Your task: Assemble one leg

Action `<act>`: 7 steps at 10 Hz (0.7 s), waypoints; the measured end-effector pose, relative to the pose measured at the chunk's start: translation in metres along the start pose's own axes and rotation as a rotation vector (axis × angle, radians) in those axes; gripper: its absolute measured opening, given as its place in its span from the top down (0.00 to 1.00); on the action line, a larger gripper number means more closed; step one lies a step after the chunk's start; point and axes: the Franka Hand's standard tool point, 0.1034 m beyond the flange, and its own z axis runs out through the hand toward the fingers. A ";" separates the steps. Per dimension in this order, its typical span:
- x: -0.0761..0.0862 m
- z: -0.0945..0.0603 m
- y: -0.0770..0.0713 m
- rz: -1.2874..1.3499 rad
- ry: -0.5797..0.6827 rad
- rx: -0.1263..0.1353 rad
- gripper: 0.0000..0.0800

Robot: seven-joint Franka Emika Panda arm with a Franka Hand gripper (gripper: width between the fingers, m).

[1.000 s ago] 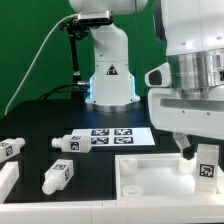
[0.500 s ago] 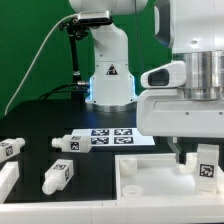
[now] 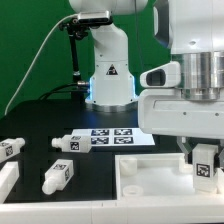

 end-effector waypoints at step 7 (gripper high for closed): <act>-0.004 0.002 -0.001 1.080 -0.038 0.031 0.64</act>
Offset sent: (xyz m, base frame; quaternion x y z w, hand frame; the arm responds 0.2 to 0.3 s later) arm -0.0059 -0.0021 0.0030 -0.0386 -0.0018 0.4023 0.9147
